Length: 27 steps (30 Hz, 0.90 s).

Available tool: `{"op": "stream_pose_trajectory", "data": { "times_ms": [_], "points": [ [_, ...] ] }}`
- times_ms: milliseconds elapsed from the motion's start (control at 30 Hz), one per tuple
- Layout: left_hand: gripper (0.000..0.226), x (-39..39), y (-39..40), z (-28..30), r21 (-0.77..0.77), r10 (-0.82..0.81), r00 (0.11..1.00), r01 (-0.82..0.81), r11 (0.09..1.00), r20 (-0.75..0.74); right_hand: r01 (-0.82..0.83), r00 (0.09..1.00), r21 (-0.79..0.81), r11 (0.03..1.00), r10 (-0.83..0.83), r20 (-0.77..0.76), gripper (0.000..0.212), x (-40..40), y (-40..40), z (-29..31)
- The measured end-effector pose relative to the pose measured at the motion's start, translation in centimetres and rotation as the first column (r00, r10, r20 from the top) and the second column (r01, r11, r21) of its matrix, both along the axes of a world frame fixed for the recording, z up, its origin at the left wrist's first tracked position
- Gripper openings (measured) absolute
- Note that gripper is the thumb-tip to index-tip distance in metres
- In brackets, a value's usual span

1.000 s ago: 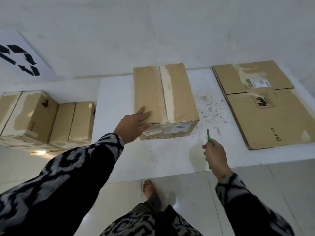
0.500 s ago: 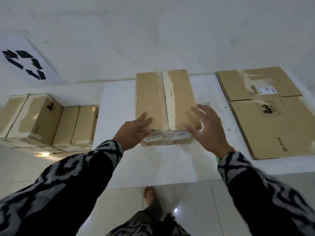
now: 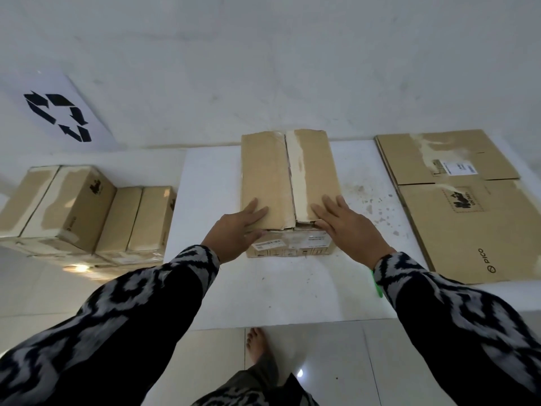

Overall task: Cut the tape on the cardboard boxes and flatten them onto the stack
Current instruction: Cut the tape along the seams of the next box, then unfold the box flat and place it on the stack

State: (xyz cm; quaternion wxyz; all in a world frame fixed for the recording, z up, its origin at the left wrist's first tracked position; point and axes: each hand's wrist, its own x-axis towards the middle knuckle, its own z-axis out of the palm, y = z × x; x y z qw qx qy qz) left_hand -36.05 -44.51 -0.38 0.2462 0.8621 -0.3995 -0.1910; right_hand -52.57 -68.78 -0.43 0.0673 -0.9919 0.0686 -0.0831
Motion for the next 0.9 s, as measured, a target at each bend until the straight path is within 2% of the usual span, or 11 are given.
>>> {"op": "stream_pose_trajectory", "data": {
  "times_ms": [200,267,400,500,567,600,633,700,733,800,900],
  "points": [
    [0.06,-0.5,0.4,-0.2,-0.094,0.02,1.0,-0.019,0.995,0.0,0.052,0.989,0.22,0.974,-0.082,0.127,0.057,-0.8,0.6,0.3],
    [0.065,-0.8,0.5,-0.6,-0.128,0.023,0.999,-0.019,0.992,0.032,0.123,0.958,0.432,0.894,-0.221,0.183,0.047,-1.4,1.4,0.8],
    [0.066,-1.6,0.5,-0.9,-0.217,0.201,0.972,-0.224,0.95,-0.125,0.4,0.618,0.804,0.439,-0.778,0.117,0.035,-2.2,3.0,0.9],
    [0.058,-1.8,1.1,-1.8,-0.293,0.265,0.945,-0.313,0.903,-0.192,0.324,0.416,0.933,-0.157,-0.862,-0.289,0.036,-2.0,2.3,-0.3],
    [0.056,-1.7,1.5,-2.3,-0.343,0.252,0.945,-0.312,0.886,-0.209,0.298,0.24,0.897,-0.326,-0.884,-0.401,0.043,-2.5,2.5,-0.4],
    [0.054,-1.6,1.5,-2.5,-0.358,0.245,0.946,-0.308,0.881,-0.21,0.366,0.153,0.894,-0.259,-0.931,-0.333,0.047,-2.8,3.2,-0.1],
    [0.051,-1.7,1.5,-2.6,-0.366,0.243,0.949,-0.303,0.88,-0.203,0.46,0.149,0.885,-0.072,-0.976,-0.157,0.047,-3.1,4.3,0.4],
    [0.049,-1.8,1.2,-2.8,-0.384,0.249,0.95,-0.304,0.872,-0.187,0.52,0.48,0.673,0.527,-0.831,0.28,0.038,-3.0,7.4,1.6],
    [0.05,-1.9,1.1,-3.0,-0.394,0.254,0.951,-0.305,0.867,-0.177,0.442,0.675,0.53,0.724,-0.657,0.335,0.037,-2.4,8.5,1.9],
    [0.051,-2.3,0.8,-2.8,-0.4,0.272,0.937,-0.341,0.851,-0.22,0.335,0.88,0.412,0.847,-0.437,0.184,0.051,-0.3,9.8,1.7],
    [0.042,-2.9,0.8,-2.1,-0.352,0.332,0.81,-0.527,0.774,-0.483,0.254,0.952,0.282,0.925,-0.291,0.098,0.08,2.8,10.7,1.1]
  ]
}}
